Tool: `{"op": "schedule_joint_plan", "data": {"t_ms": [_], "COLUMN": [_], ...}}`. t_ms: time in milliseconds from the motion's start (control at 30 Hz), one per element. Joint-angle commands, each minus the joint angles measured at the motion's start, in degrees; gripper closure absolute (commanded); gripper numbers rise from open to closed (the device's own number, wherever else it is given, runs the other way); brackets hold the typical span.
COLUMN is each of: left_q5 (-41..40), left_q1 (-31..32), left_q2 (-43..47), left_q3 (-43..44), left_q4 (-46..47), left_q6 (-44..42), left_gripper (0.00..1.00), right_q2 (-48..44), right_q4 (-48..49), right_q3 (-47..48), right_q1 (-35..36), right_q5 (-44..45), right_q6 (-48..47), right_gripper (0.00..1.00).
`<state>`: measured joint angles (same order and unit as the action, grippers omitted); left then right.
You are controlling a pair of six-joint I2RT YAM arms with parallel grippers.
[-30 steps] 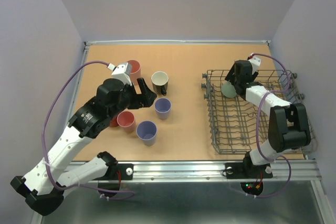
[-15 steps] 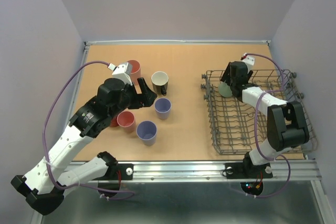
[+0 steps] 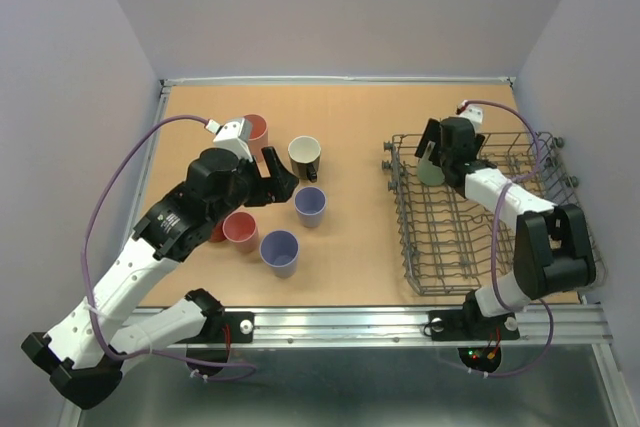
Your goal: Load the cups into the dish rack
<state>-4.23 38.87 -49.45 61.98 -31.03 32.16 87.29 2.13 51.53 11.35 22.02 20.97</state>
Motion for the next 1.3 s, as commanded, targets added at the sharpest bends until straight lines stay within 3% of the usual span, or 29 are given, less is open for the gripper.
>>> {"op": "schedule_joint_plan", "data": {"t_ms": [0, 200, 433, 600, 767, 933, 1267], "left_q5": [-3.1, -5.7, -8.3, -4.2, -1.8, -1.9, -3.5], "left_q1": [-0.2, -0.3, -1.6, -7.7, -11.1, -12.1, -13.2], "left_q2": [-1.2, -4.7, -11.7, -18.0, -25.3, -32.6, -44.6], "left_q3": [1.9, 4.4, 6.9, 5.8, 6.7, 9.6, 14.3], "left_q4": [0.2, -2.4, -2.2, 2.4, 8.3, 11.7, 14.1], "left_q6": [-1.7, -3.1, -5.9, -8.8, -11.3, -13.5, -15.5], "left_gripper": [0.11, 0.12, 0.14, 0.15, 0.17, 0.18, 0.22], "right_q2": [-5.8, -13.4, -25.9, -31.0, -38.7, -45.5, -46.5], "right_q4": [-1.9, -9.8, -22.9, -31.8, -36.0, -40.9, -48.2], "right_q3": [0.8, 2.9, 7.9, 12.4, 10.5, 9.0, 12.6], "right_q1": [0.4, 0.3, 0.4, 0.4, 0.4, 0.3, 0.3], "right_q5": [0.5, 5.7, 5.7, -5.0, -15.0, -16.3, -13.5], "right_q6": [-1.0, -0.8, 5.9, 12.3, 19.4, 19.3, 17.1], "right_gripper": [0.00, 0.00, 0.00, 0.00, 0.00, 0.00, 0.00]}}
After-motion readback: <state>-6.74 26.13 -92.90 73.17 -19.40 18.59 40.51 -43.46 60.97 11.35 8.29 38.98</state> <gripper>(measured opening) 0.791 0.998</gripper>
